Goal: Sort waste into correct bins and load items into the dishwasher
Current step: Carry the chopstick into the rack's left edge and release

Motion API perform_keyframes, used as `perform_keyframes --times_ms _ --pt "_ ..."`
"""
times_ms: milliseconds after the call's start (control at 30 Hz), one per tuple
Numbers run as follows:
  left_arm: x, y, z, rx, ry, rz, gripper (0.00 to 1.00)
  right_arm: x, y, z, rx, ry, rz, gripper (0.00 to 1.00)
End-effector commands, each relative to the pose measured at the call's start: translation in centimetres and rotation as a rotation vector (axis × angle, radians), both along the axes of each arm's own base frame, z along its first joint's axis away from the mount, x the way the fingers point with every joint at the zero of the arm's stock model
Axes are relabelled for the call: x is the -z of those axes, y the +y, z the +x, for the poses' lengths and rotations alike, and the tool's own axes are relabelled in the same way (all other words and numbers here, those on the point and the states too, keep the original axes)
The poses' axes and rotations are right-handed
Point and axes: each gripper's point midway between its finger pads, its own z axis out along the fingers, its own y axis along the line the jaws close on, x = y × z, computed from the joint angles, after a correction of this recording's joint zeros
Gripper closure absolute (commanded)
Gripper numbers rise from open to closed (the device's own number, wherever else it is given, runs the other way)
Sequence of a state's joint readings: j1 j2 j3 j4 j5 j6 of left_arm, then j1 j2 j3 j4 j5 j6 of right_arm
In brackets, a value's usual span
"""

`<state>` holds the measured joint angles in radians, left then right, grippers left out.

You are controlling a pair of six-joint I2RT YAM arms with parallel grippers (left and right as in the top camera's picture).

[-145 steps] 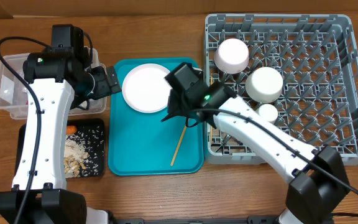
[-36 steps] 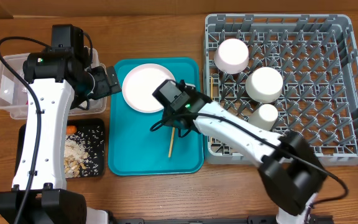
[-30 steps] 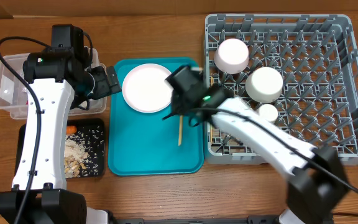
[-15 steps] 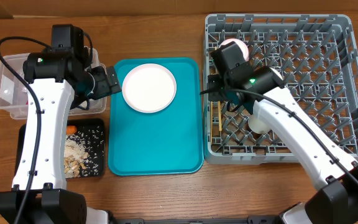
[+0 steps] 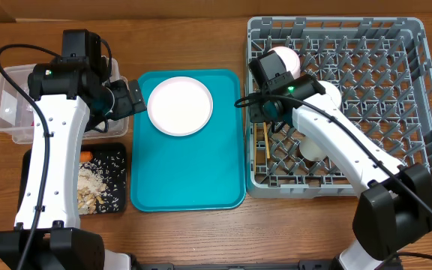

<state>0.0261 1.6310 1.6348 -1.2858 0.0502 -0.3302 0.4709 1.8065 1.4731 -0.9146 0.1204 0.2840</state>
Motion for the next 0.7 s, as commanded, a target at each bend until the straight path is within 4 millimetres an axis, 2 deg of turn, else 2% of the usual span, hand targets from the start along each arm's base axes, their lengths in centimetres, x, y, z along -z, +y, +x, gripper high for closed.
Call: perform_keyframes --times_ms 0,167,533,667 --pt "-0.08 -0.10 0.15 0.017 -0.006 0.012 0.00 -1.00 -0.01 0.53 -0.014 -0.031 0.001 0.95" --pt "-0.08 -0.10 0.15 0.017 -0.006 0.012 0.00 -1.01 -0.01 0.54 -0.014 -0.031 0.001 0.89" --pt "-0.08 -0.10 0.15 0.017 -0.006 0.012 0.00 -1.17 0.42 0.81 -0.017 -0.041 0.023 0.84" --pt "-0.08 -0.10 0.15 0.017 -0.006 0.012 0.00 -1.19 0.79 0.76 -0.025 -0.037 0.042 0.79"
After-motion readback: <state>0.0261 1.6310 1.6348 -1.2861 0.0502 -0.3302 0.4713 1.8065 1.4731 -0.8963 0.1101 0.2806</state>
